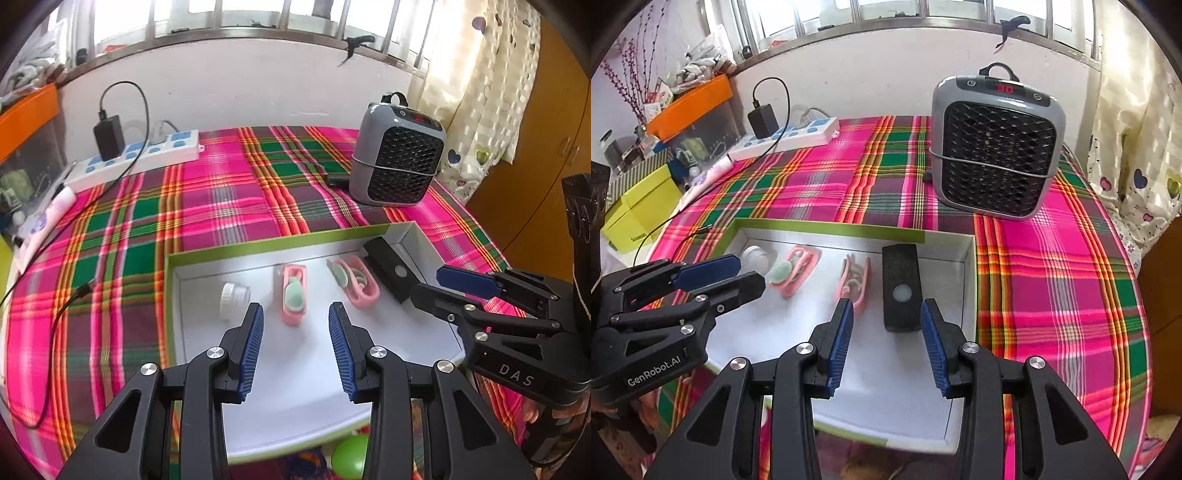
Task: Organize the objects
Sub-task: 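Withdraw both tools from the box toward the remaining items on the cloth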
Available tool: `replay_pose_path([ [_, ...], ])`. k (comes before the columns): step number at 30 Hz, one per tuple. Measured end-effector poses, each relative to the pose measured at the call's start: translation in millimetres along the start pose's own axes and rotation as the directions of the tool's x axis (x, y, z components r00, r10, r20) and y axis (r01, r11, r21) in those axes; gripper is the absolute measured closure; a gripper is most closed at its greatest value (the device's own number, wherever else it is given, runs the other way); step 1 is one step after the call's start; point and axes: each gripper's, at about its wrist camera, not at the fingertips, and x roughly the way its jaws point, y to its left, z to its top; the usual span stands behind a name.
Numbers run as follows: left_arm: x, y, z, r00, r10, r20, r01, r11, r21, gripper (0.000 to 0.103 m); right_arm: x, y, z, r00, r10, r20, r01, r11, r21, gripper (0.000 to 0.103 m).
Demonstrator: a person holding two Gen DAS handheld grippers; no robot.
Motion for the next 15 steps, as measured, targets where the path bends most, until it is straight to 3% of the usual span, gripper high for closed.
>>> replay_pose_path([
  [15,-40,-3,-40,0.999,0.014,0.041,-0.014,1.000,-0.002,0.068,-36,11,-36,0.999,-0.014,0.052,0.014,1.000,-0.005,0.064],
])
